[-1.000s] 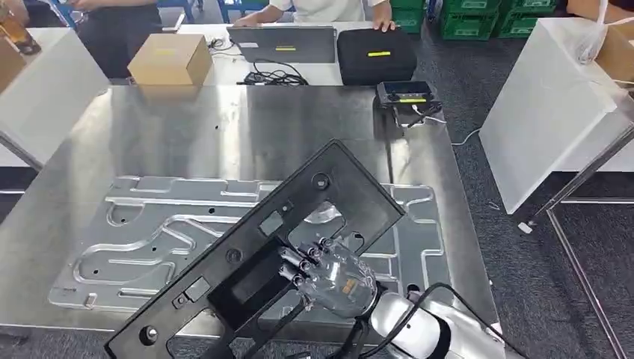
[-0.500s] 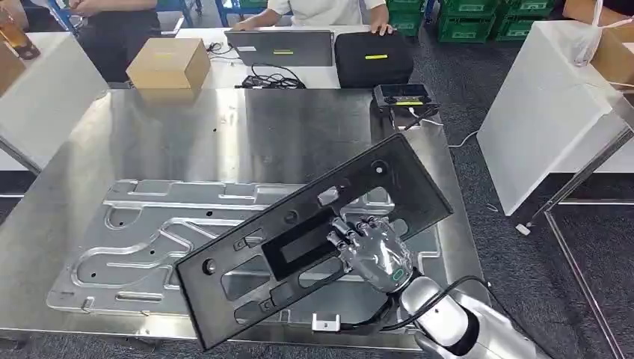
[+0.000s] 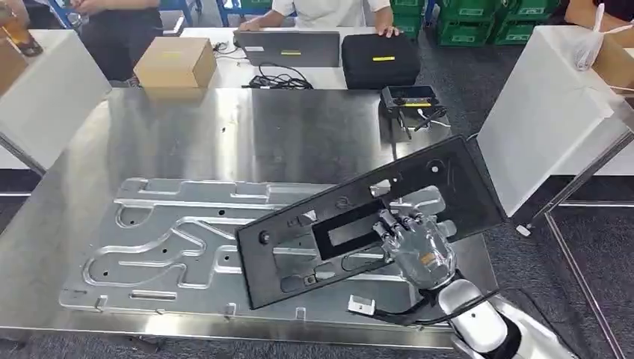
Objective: Take the parts from the cabinet and place them on the table.
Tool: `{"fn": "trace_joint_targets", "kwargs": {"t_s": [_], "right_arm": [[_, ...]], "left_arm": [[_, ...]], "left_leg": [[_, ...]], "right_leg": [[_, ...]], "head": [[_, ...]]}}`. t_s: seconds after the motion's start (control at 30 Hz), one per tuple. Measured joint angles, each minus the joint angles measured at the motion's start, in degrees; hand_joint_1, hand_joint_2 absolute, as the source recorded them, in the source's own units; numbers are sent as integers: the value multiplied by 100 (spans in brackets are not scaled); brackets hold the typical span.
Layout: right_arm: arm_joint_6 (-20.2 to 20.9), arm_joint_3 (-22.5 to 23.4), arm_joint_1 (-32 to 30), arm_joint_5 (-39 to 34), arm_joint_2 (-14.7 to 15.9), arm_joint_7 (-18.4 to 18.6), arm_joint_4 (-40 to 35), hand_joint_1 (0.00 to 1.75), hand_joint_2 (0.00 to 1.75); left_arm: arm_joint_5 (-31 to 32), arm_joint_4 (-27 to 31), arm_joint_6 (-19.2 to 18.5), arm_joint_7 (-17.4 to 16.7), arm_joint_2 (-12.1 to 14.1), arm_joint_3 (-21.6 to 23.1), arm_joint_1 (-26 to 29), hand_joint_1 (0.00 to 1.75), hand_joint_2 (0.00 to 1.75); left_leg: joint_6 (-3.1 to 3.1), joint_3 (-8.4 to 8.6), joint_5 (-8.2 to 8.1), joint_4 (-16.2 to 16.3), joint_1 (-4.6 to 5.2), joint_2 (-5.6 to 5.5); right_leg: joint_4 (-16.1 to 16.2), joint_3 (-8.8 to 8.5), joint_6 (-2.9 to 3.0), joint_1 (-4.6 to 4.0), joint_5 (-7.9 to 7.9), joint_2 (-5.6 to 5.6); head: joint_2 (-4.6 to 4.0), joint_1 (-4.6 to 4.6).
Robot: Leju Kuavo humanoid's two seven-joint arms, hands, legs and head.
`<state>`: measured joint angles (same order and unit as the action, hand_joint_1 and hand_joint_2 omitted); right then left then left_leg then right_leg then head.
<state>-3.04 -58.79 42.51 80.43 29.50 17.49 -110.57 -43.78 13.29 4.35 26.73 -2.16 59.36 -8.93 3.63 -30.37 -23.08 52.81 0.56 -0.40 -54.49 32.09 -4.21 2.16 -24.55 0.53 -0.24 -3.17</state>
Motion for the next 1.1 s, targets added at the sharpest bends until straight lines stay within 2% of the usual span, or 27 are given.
{"fn": "trace_joint_targets", "kwargs": {"t_s": [0.03, 0.07, 0.1, 0.13, 0.17, 0.2, 0.23, 0.3, 0.33, 0.37, 0.4, 0.47, 0.5, 0.53, 0.57, 0.63, 0.67, 0.7, 0.73, 0.77, 0.83, 0.87, 0.97, 1.0, 1.03, 1.07, 1.1], "right_arm": [[66, 96, -36, 0, 106, -4, -29, 175, 175], [107, 152, -40, 0, 160, -11, -62, 175, 175], [164, 220, -54, -6, 223, -19, -75, 175, 175], [190, 271, -73, -26, 269, -26, -79, 175, 175], [210, 319, -84, -74, 322, -33, -79, 175, 175], [221, 347, -92, -101, 357, -28, -79, 175, 175], [204, 402, -95, -183, 396, -7, -79, 175, 175], [136, 506, -95, -290, 437, 43, -77, 175, 175], [96, 546, -95, -334, 446, 59, -75, 175, 175], [51, 585, -88, -387, 455, 76, -66, 175, 175], [24, 616, -94, -423, 455, 92, -51, 175, 175], [-57, 638, -101, -498, 457, 98, -2, 175, 175], [-103, 642, -95, -533, 457, 96, 48, 175, 175], [-142, 644, -74, -551, 455, 94, 85, 175, 175], [-190, 653, -74, -551, 455, 94, 150, 175, 175], [-286, 653, -76, -546, 448, 94, 236, 175, 175], [-341, 651, -81, -542, 444, 94, 279, 175, 175], [-378, 651, -82, -538, 437, 94, 321, 175, 175], [-396, 651, -81, -531, 429, 98, 360, 175, 175], [-391, 653, -78, -531, 422, 103, 384, 175, 175], [-360, 658, -64, -544, 422, 103, 402, 175, 175], [-343, 662, -57, -559, 422, 105, 406, 175, 175], [-240, 664, -121, -579, 424, 129, 432, 175, 175], [-242, 666, -142, -581, 426, 157, 432, 175, 175], [-253, 677, -183, -583, 433, 182, 435, 175, 175], [-262, 679, -201, -581, 433, 186, 435, 175, 175], [-269, 682, -216, -581, 444, 188, 437, 175, 175]], "left_arm": [[13, 0, -26, -24, 2, 0, 17, 0, 0], [15, 0, -35, -61, 13, 0, 30, 0, 0], [17, 0, -53, -83, 20, 0, 59, 0, 0], [17, 0, -59, -96, 20, 0, 88, 0, 0], [-13, 0, -59, -138, 20, 0, 119, 0, 0], [-44, 0, -59, -144, 20, 0, 151, 0, 0], [-90, 0, -55, -149, 20, 0, 185, 0, 0], [-151, 0, -26, -162, 20, -11, 212, 0, 0], [-164, 0, -17, -162, 20, -20, 217, 0, 0], [-175, 0, -7, -173, 20, -31, 213, 0, 0], [-169, 0, -7, -171, 20, -35, 218, 0, 0], [-125, 0, -9, -120, 22, -35, 224, 0, 0], [-127, 0, -18, -59, 26, -35, 209, 0, 0], [-155, 2, -50, 42, 22, -35, 192, 0, 0], [-197, 4, -116, 218, -2, -42, 146, 0, 0], [-227, 7, -179, 462, -15, -52, 54, 0, 0], [-254, 17, -188, 544, -26, -57, 28, 0, 0], [-298, 22, -195, 588, -31, -70, 18, 0, 0], [-358, 35, -205, 610, -35, -92, 17, 0, 0], [-417, 37, -212, 631, -35, -116, 9, 0, 0], [-477, 37, -210, 684, -28, -168, -4, 0, 0], [-520, 37, -190, 704, -18, -194, -9, 0, 0], [-770, 37, -216, 723, 4, -291, 38, 0, 0], [-787, 37, -242, 725, 11, -336, 41, 0, 0], [-800, 37, -249, 728, 13, -363, 40, 0, 0], [-793, 37, -254, 732, 15, -369, 32, 0, 0], [-793, 37, -251, 734, 20, -376, 34, 0, 0]], "left_leg": [[26, 34, 37, -61, 7, 6], [49, 31, 46, -59, 4, 24], [73, 28, 43, -58, 21, 29], [83, 22, 40, -57, 40, 38], [101, 15, 37, -54, 59, 40], [103, 17, 38, -54, 71, 39], [104, 19, 37, -49, 84, 33], [97, 17, 21, -8, 92, 25], [79, 6, 2, 26, 101, 22], [55, -37, -39, 98, 156, 15], [49, -48, -34, 89, 147, 18], [35, -50, -26, 84, 131, 15], [14, -71, -56, 123, 128, 14], [-50, -131, -155, 239, 119, 13], [-121, -297, -399, 632, 81, 16], [-215, -764, -836, 1634, -6, 17], [-238, -935, -929, 1993, -34, 18], [-250, -983, -878, 2069, -53, 18], [-247, -896, -716, 1859, -66, 18], [-233, -660, -439, 1369, -66, 17], [-152, -167, 46, 245, -50, 16], [-133, -91, -46, 136, -11, 13], [-74, -132, -62, 124, 37, 13], [-27, -66, -22, 57, 26, 12], [10, -26, 23, -9, -9, 17], [32, -23, 31, -20, -5, 15], [55, -22, 31, -17, 3, 16]], "right_leg": [[-172, 55, 12, 0, -140, -17], [-487, 200, 29, -13, -345, -20], [-1026, 451, 38, -23, -620, -19], [-1540, 694, 39, -41, -827, -19], [-1882, 856, 40, -53, -905, -19], [-1910, 874, 47, -58, -849, -20], [-1621, 732, 62, -60, -648, -20], [-553, 173, 94, -61, -155, -23], [-147, -47, 106, -59, -64, -27], [-41, -70, 126, -85, -84, -21], [-49, -53, 145, -72, -73, -23], [-54, -44, 165, -100, -69, -17], [-29, -44, 206, -37, -42, -26], [-31, -45, 213, -42, -39, -27], [-31, -38, 225, -34, -33, -35], [-35, -13, 229, -29, -31, -50], [-36, -12, 228, -27, -31, -58], [-36, -15, 227, -23, -32, -56], [-36, -22, 225, -21, -33, -51], [-36, -36, 221, -20, -36, -43], [-25, -53, 206, -13, -45, -39], [-29, -39, 186, -48, -49, -38], [-2, -35, 89, -11, -41, -41], [18, -52, 35, -28, -40, -41], [-90, -28, 39, -2, -122, -46], [-332, 86, 45, -19, -289, -45], [-763, 286, 50, -23, -520, -45]], "head": [[0, 2], [0, 7], [0, 7], [0, 7], [0, 7], [0, 7], [0, 7], [0, 9], [0, 7], [0, 2], [0, 2], [0, 2], [0, 2], [0, 2], [0, 0], [0, 0], [0, -2], [0, 0], [0, -2], [0, -2], [0, -2], [0, -2], [0, 0], [0, 2], [0, 4], [0, 4], [0, 4]]}}
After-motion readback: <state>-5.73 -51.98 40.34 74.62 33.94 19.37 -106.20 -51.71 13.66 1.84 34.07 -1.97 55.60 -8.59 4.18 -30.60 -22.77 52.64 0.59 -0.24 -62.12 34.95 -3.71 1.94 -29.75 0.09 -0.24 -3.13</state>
